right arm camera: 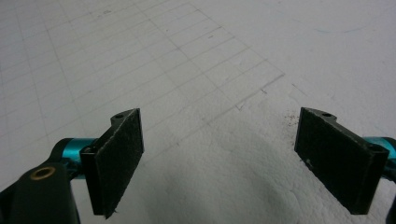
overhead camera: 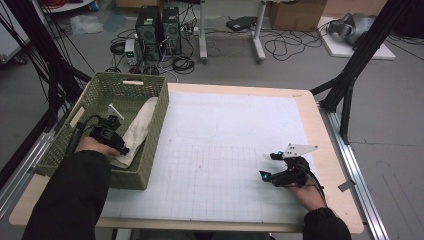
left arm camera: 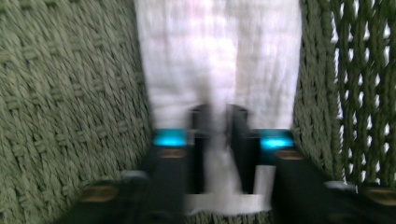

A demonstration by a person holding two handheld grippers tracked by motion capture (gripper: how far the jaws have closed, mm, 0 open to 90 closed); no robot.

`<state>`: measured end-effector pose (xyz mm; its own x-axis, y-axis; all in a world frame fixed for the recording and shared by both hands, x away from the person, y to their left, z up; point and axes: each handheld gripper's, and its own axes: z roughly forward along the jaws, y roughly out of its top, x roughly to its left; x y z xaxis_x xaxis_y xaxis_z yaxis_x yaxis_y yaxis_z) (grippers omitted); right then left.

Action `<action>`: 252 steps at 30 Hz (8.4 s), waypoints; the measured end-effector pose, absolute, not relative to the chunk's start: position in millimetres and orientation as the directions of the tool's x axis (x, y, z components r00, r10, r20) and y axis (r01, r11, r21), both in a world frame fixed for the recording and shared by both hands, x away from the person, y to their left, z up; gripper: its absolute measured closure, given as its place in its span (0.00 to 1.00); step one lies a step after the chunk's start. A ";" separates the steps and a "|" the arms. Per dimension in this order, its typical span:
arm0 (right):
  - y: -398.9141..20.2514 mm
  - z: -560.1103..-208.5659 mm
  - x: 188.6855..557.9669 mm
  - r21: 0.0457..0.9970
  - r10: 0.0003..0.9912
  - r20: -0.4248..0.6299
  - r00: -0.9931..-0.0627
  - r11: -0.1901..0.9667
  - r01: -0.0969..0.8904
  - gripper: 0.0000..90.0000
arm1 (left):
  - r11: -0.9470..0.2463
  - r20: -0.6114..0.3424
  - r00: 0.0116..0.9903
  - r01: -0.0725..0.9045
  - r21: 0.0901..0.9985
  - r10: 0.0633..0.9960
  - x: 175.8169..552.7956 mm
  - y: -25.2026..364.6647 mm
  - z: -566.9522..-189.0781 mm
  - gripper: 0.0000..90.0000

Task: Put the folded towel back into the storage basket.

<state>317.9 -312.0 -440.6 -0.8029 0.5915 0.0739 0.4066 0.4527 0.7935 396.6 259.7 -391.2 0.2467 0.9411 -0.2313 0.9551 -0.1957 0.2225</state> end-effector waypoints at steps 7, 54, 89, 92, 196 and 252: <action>-310.1 -440.8 317.2 0.789 0.585 0.075 -0.808 0.460 0.407 0.17 | -0.129 -0.085 0.181 0.897 0.424 0.980 398.7 270.1 -385.8 0.62; -305.7 -443.2 318.7 0.780 0.565 0.074 -0.822 0.480 0.401 0.18 | -0.015 -0.086 0.048 0.937 0.350 0.995 401.4 272.9 -398.5 0.94; -312.0 -433.6 312.6 0.811 0.581 0.068 -0.811 0.441 0.384 0.18 | -0.004 -0.309 0.243 0.791 0.612 0.919 389.1 273.7 -366.5 0.51; -312.1 -432.7 312.2 0.814 0.581 0.064 -0.811 0.439 0.379 0.17 | -0.016 -0.292 0.246 0.790 0.613 0.924 388.4 274.3 -364.8 0.51; -310.9 -427.9 308.4 0.828 0.560 0.056 -0.827 0.436 0.352 0.17 | 0.090 -0.340 0.143 0.806 0.585 0.930 400.7 271.9 -379.6 0.58; -318.1 -417.7 306.2 0.855 0.574 0.066 -0.816 0.389 0.343 0.13 | 0.155 -0.564 0.534 0.625 0.765 0.630 358.3 203.9 -327.4 0.34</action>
<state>306.2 -318.1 -417.7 -0.8162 0.5740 0.0661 0.3426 0.3886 0.8553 358.3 203.9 -327.4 0.5344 0.6295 -0.5640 0.6252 0.1547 0.7650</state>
